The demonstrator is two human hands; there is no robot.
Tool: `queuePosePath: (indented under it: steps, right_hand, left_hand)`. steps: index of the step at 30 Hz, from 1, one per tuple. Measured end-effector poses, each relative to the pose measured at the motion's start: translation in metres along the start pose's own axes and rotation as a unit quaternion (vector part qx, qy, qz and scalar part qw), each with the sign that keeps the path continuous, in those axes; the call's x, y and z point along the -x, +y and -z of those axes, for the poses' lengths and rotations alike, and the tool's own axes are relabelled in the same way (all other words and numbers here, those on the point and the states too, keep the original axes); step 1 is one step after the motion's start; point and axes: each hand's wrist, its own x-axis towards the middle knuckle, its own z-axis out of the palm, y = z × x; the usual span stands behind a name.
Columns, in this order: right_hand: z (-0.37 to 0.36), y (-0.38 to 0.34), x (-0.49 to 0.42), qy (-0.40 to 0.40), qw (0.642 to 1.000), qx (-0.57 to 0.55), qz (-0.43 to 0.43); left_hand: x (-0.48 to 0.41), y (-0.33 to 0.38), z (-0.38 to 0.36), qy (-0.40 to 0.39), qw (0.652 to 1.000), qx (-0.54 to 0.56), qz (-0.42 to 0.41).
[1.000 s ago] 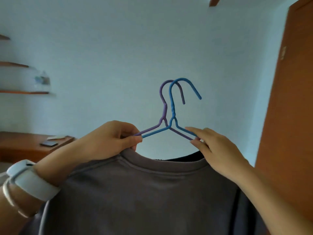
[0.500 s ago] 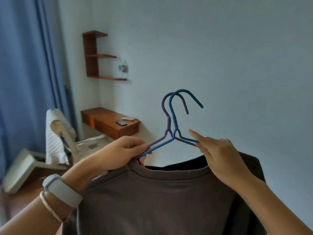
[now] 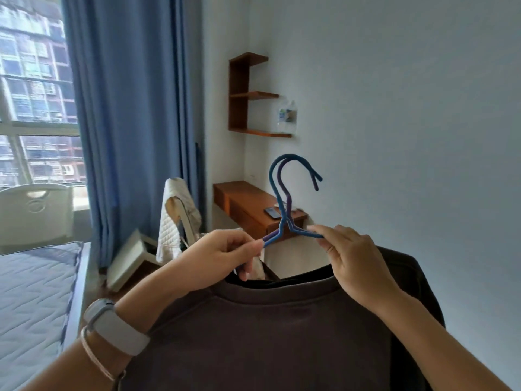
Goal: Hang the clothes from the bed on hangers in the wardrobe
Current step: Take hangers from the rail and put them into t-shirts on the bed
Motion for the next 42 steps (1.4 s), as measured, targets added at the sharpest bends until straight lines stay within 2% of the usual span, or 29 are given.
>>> queuePosePath:
  steps: [4, 7, 13, 15, 19, 21, 29, 32, 36, 42]
  right_hand:
    - [-0.076, -0.007, -0.065, 0.003, 0.999, -0.033, 0.019]
    - [-0.129, -0.019, -0.108, 0.001, 0.997, -0.064, 0.043]
    - [-0.236, -0.058, -0.182, -0.007, 0.988, -0.129, 0.084]
    - [-0.273, -0.072, -0.206, -0.033, 0.979, -0.175, 0.100]
    - [-0.347, -0.090, -0.266, -0.139, 0.928, -0.322, 0.126]
    - [-0.387, -0.097, -0.303, -0.172, 0.905, -0.359, 0.153]
    - [-0.556, -0.123, -0.433, -0.339, 0.865, -0.338, 0.151]
    - [-0.606, -0.157, -0.468, -0.373, 0.850, -0.321, 0.187]
    - [-0.671, -0.208, -0.504, -0.407, 0.801, -0.381, 0.221]
    - [-0.762, -0.294, -0.577, -0.383, 0.765, -0.414, 0.310]
  left_hand:
    - [-0.031, -0.048, 0.052, 0.052, 0.992, -0.115, 0.000]
    - [-0.034, -0.086, 0.095, 0.113, 0.982, -0.151, 0.028]
    - [-0.022, -0.165, 0.167, 0.160, 0.945, -0.236, 0.158]
    - [-0.026, -0.192, 0.185, 0.208, 0.924, -0.260, 0.186]
    - [-0.047, -0.244, 0.219, 0.316, 0.873, -0.292, 0.231]
    - [-0.062, -0.265, 0.238, 0.348, 0.847, -0.316, 0.249]
    - [-0.097, -0.339, 0.328, 0.441, 0.765, -0.341, 0.323]
    - [-0.101, -0.364, 0.361, 0.458, 0.733, -0.339, 0.372]
    - [-0.105, -0.400, 0.409, 0.476, 0.703, -0.334, 0.410]
    - [-0.108, -0.465, 0.497, 0.530, 0.660, -0.322, 0.424]
